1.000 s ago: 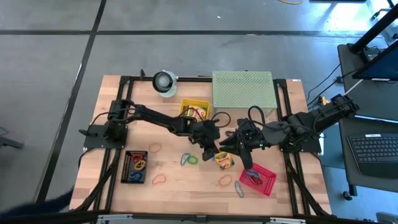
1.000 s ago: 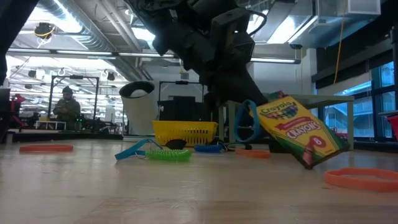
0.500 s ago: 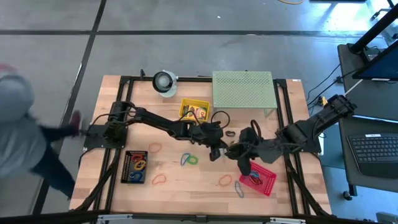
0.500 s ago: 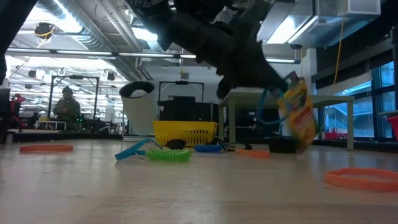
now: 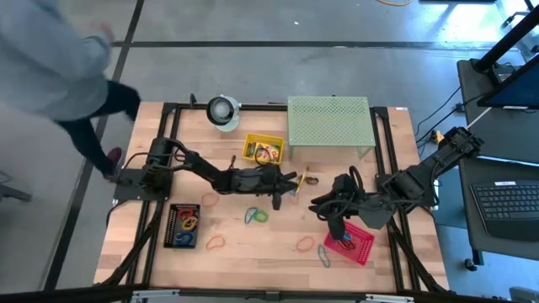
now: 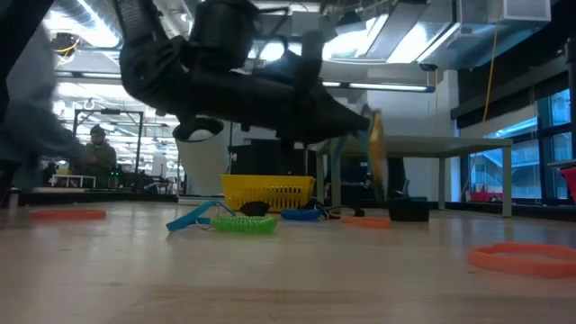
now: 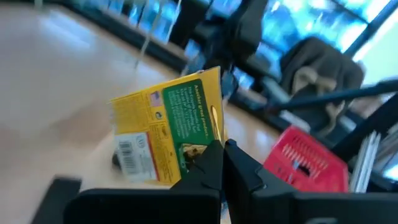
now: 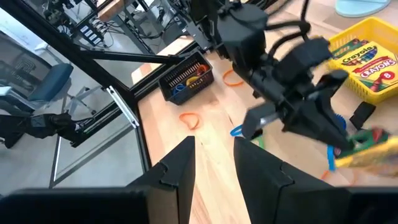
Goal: Pick & Place Office Desk Supplies
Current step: Put the crayon box into the yellow bin
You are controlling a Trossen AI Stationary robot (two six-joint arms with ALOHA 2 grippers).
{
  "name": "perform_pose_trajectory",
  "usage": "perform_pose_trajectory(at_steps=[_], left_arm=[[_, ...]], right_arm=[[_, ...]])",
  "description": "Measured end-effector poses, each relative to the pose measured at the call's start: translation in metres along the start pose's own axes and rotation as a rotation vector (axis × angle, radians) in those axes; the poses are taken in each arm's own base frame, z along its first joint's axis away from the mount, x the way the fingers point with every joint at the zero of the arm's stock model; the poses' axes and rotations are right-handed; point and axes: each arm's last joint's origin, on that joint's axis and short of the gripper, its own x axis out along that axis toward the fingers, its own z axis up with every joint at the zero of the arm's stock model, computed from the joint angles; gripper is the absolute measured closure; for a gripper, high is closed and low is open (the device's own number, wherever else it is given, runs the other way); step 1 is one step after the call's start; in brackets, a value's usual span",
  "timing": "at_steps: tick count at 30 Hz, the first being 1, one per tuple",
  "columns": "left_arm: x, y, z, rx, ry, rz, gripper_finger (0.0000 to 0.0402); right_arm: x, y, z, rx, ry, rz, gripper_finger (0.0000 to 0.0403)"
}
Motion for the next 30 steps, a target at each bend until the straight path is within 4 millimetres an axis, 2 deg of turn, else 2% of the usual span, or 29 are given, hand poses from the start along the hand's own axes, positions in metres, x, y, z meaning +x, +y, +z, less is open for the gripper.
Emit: perform_pose_trajectory(at_steps=[2, 5, 9, 13, 17, 23, 30], left_arm=[[-0.002, -0.001, 0.002, 0.038, -0.031, -0.032, 0.04], [-0.002, 0.001, -0.002, 0.08, 0.022, -0.017, 0.04], [-0.003, 0.007, -0.013, -0.019, 0.118, 0.066, 0.04], [-0.003, 0.005, -0.011, -0.048, 0.09, 0.053, 0.04], [-0.003, 0.0, -0.006, -0.035, 0.056, -0.01, 0.04], [-0.003, 0.0, -0.007, -0.088, 0.067, -0.023, 0.04], [-0.003, 0.0, -0.006, -0.129, 0.072, -0.039, 0.04]], right_arm=[[0.0, 0.0, 0.001, 0.002, -0.002, -0.002, 0.0291], [0.0, -0.001, 0.005, 0.019, -0.016, 0.004, 0.0291], [0.0, -0.001, 0.008, 0.034, -0.03, 0.013, 0.0291], [0.005, -0.005, 0.001, 0.043, -0.008, -0.055, 0.0301], [0.022, -0.01, -0.016, 0.028, 0.051, -0.177, 0.033], [0.062, -0.017, -0.034, -0.017, 0.096, -0.319, 0.0391], [0.094, -0.032, -0.055, -0.05, 0.218, -0.475, 0.0399]])
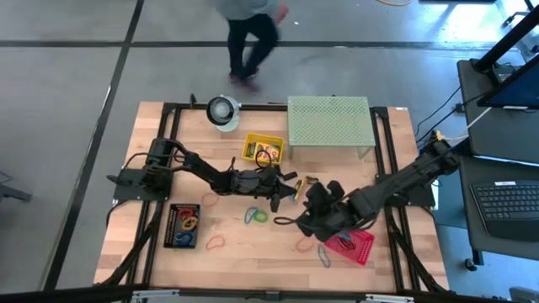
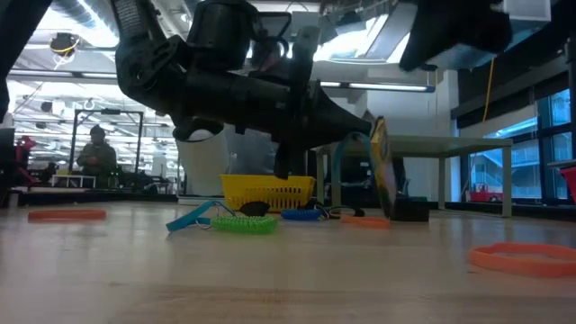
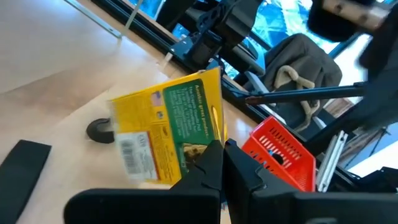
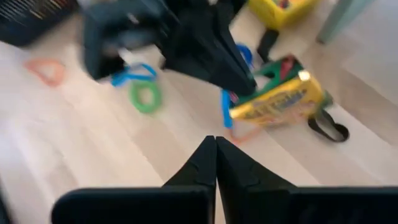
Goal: Pick & Place Office Desk Supplies
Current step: Put the crayon box into the yellow bin
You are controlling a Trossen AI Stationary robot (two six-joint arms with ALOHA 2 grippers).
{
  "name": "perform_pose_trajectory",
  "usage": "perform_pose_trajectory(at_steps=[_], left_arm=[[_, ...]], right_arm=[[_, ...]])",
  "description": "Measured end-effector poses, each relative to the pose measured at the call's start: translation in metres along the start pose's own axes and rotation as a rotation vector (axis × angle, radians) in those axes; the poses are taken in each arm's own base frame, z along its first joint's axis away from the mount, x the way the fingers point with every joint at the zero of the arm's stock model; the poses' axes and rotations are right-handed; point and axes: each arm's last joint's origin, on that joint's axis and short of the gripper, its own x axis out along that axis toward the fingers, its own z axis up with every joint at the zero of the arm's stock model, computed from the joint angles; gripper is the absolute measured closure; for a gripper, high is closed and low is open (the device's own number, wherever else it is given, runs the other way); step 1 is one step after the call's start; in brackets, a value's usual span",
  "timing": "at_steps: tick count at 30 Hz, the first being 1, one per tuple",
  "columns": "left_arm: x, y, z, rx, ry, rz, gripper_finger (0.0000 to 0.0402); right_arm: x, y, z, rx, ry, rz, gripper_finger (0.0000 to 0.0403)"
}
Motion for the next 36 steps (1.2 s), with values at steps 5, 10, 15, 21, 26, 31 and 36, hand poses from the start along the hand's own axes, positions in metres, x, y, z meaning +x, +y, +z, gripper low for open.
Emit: perform_pose_trajectory(at_steps=[5, 10, 15, 21, 26, 31, 36], left_arm=[[0.0, -0.001, 0.001, -0.043, -0.005, -0.016, 0.04], [0.0, -0.004, 0.005, -0.088, -0.044, -0.055, 0.04], [0.0, -0.006, 0.007, -0.097, -0.055, -0.079, 0.04], [-0.001, -0.008, 0.008, -0.099, -0.072, -0.094, 0.04], [-0.001, -0.01, 0.007, -0.094, -0.071, -0.095, 0.04], [-0.001, -0.009, 0.007, -0.098, -0.069, -0.091, 0.04], [-0.001, -0.009, 0.005, -0.1, -0.053, -0.094, 0.04]], right_arm=[[0.016, 0.006, -0.009, -0.032, 0.03, -0.038, 0.04], [0.026, 0.006, -0.008, -0.056, 0.015, -0.074, 0.0401], [0.036, 0.004, -0.005, -0.08, 0.002, -0.108, 0.0402], [0.051, -0.005, -0.01, -0.047, 0.01, -0.117, 0.0402], [0.053, -0.004, -0.008, -0.031, 0.004, -0.1, 0.0402], [0.057, -0.006, -0.003, -0.017, 0.016, -0.097, 0.0402], [0.059, -0.007, 0.001, -0.006, 0.031, -0.086, 0.0403]])
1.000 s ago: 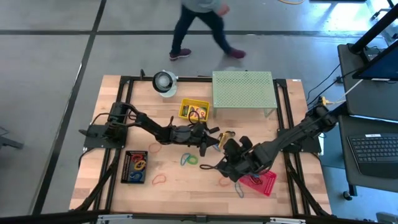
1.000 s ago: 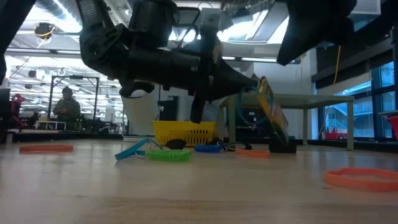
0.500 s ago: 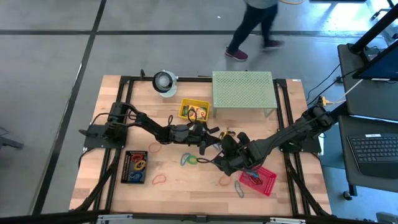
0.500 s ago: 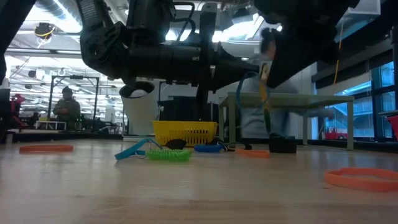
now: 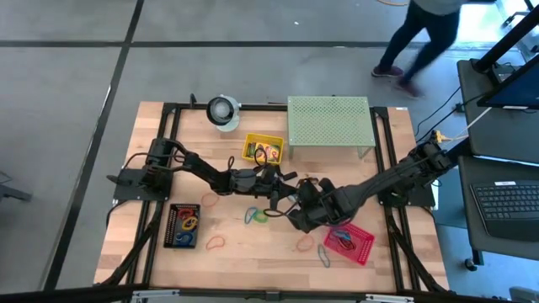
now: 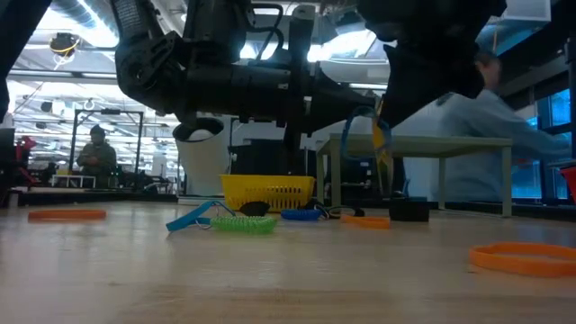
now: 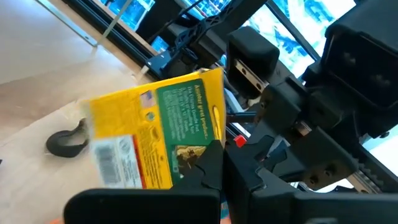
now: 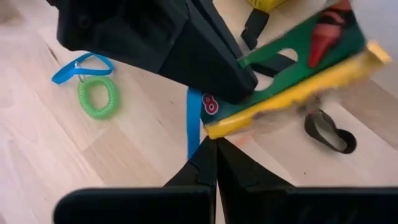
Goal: Pick & Place Office Desk Supplies
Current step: Put the crayon box into the yellow bin
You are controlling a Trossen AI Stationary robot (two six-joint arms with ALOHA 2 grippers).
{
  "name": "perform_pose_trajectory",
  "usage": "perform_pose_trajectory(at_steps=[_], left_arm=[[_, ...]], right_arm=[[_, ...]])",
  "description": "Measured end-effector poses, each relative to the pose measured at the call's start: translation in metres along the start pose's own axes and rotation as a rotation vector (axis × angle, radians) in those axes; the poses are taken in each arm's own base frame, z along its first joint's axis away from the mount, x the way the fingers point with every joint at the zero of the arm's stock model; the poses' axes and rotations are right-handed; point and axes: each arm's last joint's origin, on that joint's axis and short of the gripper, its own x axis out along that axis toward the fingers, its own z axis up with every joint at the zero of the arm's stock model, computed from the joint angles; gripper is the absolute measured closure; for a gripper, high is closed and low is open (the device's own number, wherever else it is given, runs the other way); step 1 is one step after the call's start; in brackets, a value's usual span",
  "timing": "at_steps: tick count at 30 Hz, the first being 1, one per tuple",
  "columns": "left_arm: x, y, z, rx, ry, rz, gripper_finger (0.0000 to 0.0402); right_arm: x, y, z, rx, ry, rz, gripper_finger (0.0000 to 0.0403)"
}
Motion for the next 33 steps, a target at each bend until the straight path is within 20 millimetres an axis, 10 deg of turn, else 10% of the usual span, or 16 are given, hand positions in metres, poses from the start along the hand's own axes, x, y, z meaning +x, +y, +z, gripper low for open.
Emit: perform_pose_trajectory(at_steps=[33], left_arm=[[0.0, 0.004, 0.002, -0.021, 0.01, 0.018, 0.04]], right_arm=[[0.0, 0.01, 0.007, 0.037, 0.028, 0.142, 0.0343]])
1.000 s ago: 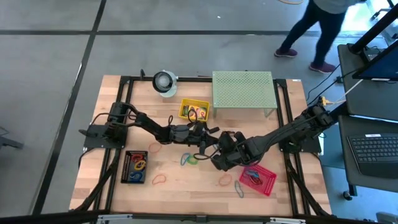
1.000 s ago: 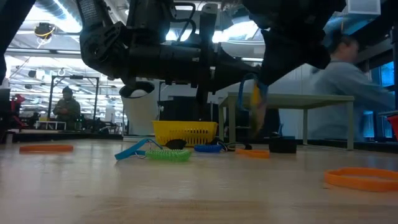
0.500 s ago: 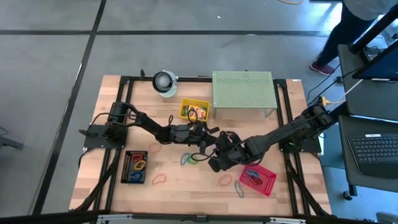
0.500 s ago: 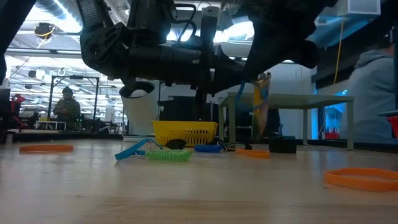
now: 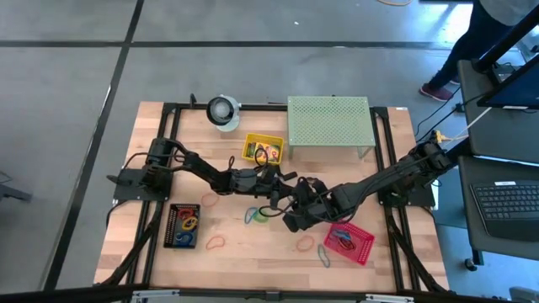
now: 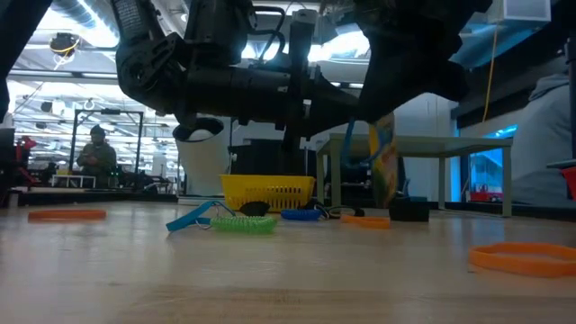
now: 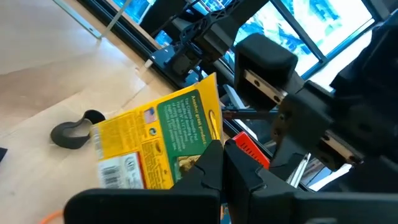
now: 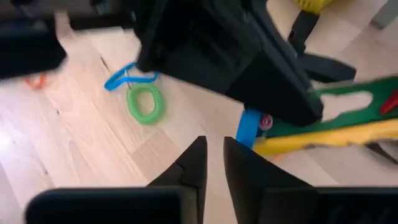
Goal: Pick & Place Office Desk Supplies
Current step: Put the crayon box into the yellow bin
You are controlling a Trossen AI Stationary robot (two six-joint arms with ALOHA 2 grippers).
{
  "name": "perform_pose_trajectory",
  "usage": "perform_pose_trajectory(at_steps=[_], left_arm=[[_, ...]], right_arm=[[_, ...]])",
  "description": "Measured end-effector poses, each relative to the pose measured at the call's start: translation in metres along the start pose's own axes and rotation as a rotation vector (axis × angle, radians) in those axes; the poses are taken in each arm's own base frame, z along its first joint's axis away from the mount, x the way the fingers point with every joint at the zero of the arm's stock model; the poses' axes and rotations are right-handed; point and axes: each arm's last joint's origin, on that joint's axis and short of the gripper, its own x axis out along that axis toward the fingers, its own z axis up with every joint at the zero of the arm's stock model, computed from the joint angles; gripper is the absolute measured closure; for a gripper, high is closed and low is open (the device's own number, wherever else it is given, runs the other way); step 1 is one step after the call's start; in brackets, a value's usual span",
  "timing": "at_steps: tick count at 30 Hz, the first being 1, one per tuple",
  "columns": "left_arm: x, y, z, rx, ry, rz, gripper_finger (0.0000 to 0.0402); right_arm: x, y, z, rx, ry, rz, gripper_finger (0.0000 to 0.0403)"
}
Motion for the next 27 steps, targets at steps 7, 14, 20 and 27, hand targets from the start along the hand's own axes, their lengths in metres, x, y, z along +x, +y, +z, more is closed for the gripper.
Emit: perform_pose_trajectory(at_steps=[7, 14, 20, 27], left_arm=[[0.0, -0.0003, -0.0001, -0.033, 0.007, -0.01, 0.04], [0.0, -0.0005, -0.0002, -0.045, 0.013, -0.016, 0.04], [0.0, -0.0018, 0.0006, -0.048, 0.005, -0.036, 0.04], [0.0, -0.0018, 0.0007, -0.054, 0.005, -0.037, 0.04]], right_arm=[[0.0003, -0.0025, -0.0005, 0.017, 0.009, -0.022, 0.0302], [0.0031, -0.0034, -0.0009, 0.014, 0.016, -0.034, 0.0327], [0.0034, -0.0038, -0.0002, -0.004, 0.01, -0.039, 0.0395], [0.0038, -0.004, 0.0003, 0.001, 0.018, -0.035, 0.04]])
